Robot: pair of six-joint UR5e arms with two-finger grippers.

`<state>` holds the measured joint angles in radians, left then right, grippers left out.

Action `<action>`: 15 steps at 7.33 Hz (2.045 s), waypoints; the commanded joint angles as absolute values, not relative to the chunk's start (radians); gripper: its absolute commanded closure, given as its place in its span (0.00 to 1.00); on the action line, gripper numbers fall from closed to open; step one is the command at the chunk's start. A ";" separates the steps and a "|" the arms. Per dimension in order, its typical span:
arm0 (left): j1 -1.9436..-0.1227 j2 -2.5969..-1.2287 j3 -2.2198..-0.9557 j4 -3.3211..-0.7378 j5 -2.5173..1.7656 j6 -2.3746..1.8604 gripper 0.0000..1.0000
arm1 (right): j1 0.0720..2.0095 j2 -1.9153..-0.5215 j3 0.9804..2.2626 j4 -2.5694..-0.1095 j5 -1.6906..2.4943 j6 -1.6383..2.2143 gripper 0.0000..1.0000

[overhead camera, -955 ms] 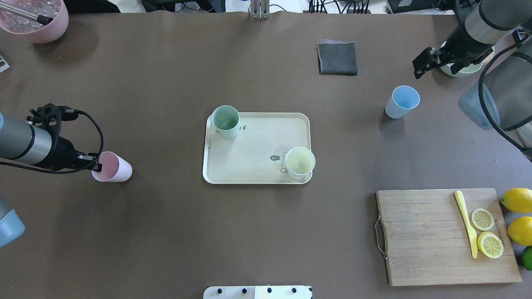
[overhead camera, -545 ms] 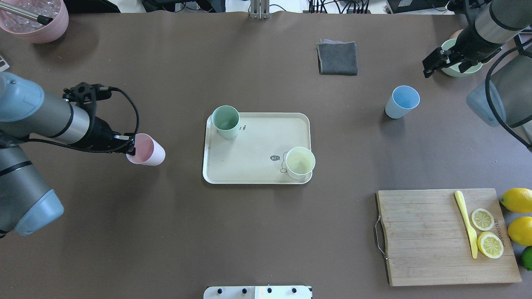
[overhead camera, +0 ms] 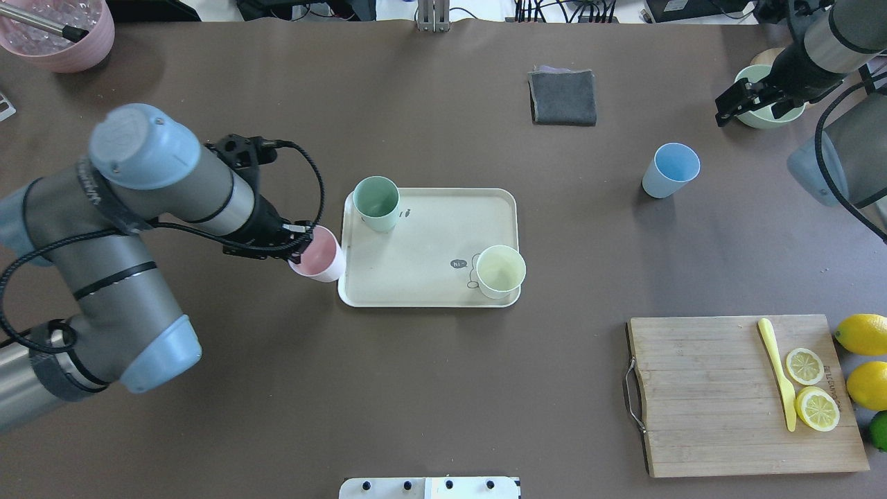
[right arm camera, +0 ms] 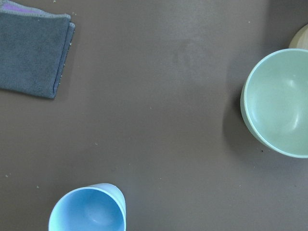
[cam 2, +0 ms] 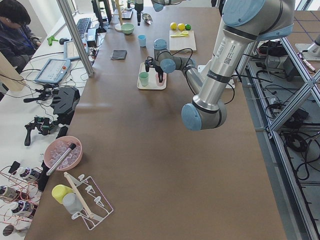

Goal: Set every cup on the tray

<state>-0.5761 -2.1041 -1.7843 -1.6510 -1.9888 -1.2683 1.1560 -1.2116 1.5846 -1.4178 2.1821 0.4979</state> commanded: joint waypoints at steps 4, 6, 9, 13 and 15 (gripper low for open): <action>-0.589 -2.142 -1.788 -1.641 -1.979 -1.266 0.02 | 1.141 -1.206 1.582 -1.413 2.181 0.505 0.01; -0.693 -2.088 -1.863 -1.606 -2.035 -1.223 0.02 | 1.100 -1.212 1.582 -1.411 2.172 0.552 0.03; -0.874 -1.991 -1.921 -1.539 -2.118 -0.938 0.02 | 1.007 -1.230 1.554 -1.353 2.120 0.630 0.25; -0.902 -1.962 -1.917 -1.539 -2.111 -0.873 0.02 | 0.973 -1.236 1.420 -1.123 2.106 0.738 1.00; -0.902 -1.962 -1.907 -1.540 -2.108 -0.873 0.02 | 0.973 -1.224 1.446 -1.134 2.114 0.739 1.00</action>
<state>-0.9018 -1.9626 -1.9140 -1.5389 -2.1098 -0.8734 0.9734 -1.2298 1.4294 -1.1278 2.1085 0.7360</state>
